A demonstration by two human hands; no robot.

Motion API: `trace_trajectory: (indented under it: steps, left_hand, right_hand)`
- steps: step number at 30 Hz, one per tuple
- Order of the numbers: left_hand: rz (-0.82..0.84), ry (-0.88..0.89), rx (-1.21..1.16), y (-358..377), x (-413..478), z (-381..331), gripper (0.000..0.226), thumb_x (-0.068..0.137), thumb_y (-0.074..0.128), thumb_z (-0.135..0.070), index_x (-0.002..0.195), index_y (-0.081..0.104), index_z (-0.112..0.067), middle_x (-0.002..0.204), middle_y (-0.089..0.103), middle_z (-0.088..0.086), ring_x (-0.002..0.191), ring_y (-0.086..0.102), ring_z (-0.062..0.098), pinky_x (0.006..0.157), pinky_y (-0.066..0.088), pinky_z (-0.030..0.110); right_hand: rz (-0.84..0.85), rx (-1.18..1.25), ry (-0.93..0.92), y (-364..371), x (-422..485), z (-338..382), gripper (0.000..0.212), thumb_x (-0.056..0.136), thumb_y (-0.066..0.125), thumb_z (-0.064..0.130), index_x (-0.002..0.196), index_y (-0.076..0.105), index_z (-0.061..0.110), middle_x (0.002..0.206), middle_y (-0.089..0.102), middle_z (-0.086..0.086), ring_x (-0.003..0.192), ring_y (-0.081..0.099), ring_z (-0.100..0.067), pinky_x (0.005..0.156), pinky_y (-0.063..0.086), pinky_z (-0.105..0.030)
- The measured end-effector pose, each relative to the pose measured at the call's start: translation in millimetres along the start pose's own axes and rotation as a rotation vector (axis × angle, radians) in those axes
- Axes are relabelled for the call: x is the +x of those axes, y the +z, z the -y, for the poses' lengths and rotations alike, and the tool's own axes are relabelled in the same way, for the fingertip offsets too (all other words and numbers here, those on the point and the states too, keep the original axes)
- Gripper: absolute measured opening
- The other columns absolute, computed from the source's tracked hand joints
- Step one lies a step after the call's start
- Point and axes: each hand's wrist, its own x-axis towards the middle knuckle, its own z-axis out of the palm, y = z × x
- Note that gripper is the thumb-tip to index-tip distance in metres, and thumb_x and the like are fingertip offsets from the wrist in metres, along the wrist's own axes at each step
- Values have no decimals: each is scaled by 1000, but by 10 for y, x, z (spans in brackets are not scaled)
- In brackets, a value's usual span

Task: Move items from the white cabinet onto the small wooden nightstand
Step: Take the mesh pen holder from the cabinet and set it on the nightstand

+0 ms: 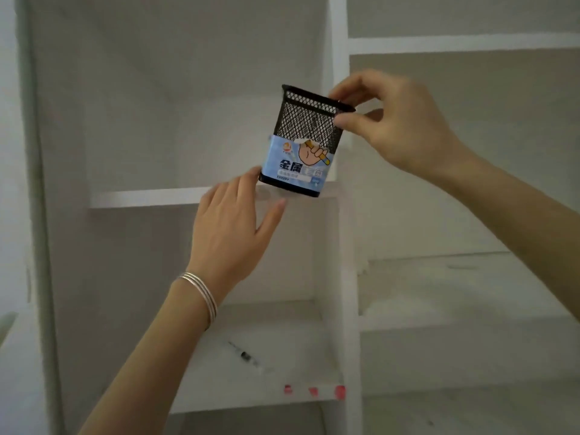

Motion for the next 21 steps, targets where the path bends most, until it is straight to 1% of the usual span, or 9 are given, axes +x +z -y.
trace_trajectory:
  steps: [5, 8, 11, 14, 16, 18, 21]
  left_hand:
    - [61, 116, -162, 50, -175, -616, 58, 91, 30, -54, 128, 48, -13, 116, 60, 3, 106, 53, 22, 96, 31, 37]
    - [105, 196, -255, 161, -351, -1091, 52, 92, 32, -51, 124, 50, -14, 113, 62, 2, 102, 54, 22, 95, 29, 34]
    - [152, 304, -350, 346, -587, -1707, 49, 92, 34, -48, 120, 54, -13, 106, 62, 1, 96, 54, 21, 95, 33, 36]
    - [209, 413, -476, 505, -884, -2477, 49, 91, 35, -48, 119, 56, -13, 104, 62, 0, 97, 56, 23, 96, 37, 41]
    - [247, 459, -576, 528, -1136, -3068, 48, 91, 35, -48, 118, 56, -14, 106, 62, 0, 98, 57, 23, 96, 38, 42]
    - [313, 504, -685, 457, -1449, -3695, 50, 91, 34, -49, 119, 56, -15, 109, 62, -1, 98, 57, 22, 92, 41, 40]
    - [402, 590, -843, 198, -1971, -4621, 51, 91, 33, -49, 121, 57, -16, 112, 62, -1, 98, 58, 20, 88, 44, 37]
  right_hand:
    - [57, -149, 64, -713, -592, 90, 21, 81, 65, 7, 99, 63, 18, 86, 59, 18, 83, 57, 8, 75, 51, -15]
    - [70, -233, 178, -1227, -1037, 112, 21, 81, 66, 5, 100, 65, 14, 88, 63, 10, 88, 59, 2, 76, 52, -17]
    - [103, -355, 302, -1819, -1560, 208, 21, 80, 67, 1, 99, 66, 12, 88, 63, 14, 87, 58, 5, 75, 50, -13]
    - [128, -493, 469, -2483, -2145, 419, 20, 79, 67, 1, 96, 67, 13, 86, 62, 14, 83, 57, 12, 74, 47, -7]
    - [156, -591, 582, -2952, -2564, 618, 20, 79, 68, 0, 95, 67, 12, 84, 61, 11, 82, 57, 12, 76, 47, -7]
    - [196, -686, 698, -3444, -3005, 875, 19, 78, 68, -2, 93, 67, 10, 83, 60, 11, 81, 58, 8, 78, 48, -10]
    - [264, -841, 861, -4185, -3648, 1370, 17, 78, 68, -2, 91, 65, 10, 82, 59, 4, 79, 59, -8, 81, 49, -16]
